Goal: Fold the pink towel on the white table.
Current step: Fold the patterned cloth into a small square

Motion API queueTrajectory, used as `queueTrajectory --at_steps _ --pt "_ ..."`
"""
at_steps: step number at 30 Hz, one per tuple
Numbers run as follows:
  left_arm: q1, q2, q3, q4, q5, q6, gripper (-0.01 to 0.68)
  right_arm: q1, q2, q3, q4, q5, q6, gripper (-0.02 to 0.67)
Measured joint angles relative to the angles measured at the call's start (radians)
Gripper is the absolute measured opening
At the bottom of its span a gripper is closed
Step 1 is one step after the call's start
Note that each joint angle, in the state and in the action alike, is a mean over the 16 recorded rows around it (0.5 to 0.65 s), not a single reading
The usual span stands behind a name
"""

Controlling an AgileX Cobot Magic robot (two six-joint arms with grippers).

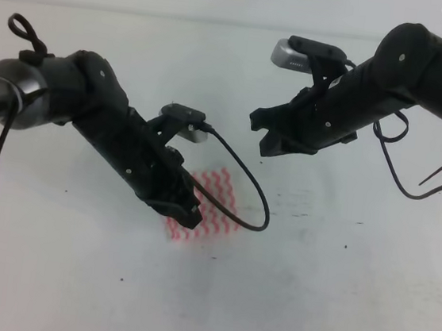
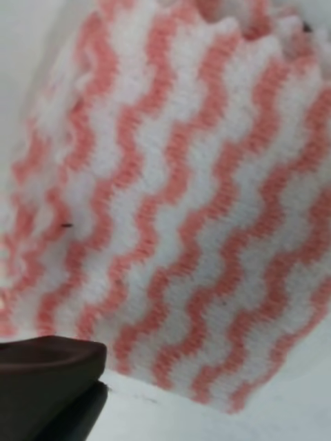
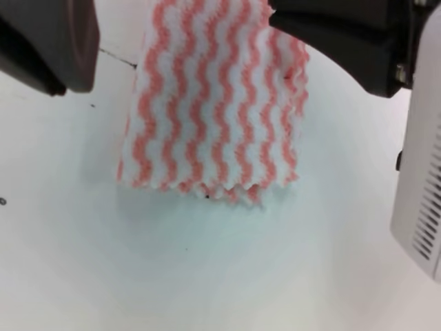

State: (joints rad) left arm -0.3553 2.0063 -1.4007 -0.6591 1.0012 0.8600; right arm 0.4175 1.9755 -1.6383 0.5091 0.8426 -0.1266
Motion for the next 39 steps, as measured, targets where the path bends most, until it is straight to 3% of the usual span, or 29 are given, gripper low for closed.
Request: queueTrajectory --at_steps 21,39 --pt "0.000 0.004 0.000 0.010 -0.343 -0.011 0.000 0.018 0.006 0.004 0.006 0.033 0.022 -0.002" --pt "0.000 0.033 0.000 0.002 -0.426 -0.011 0.000 0.055 0.056 0.024 0.022 0.025 0.025 -0.002"
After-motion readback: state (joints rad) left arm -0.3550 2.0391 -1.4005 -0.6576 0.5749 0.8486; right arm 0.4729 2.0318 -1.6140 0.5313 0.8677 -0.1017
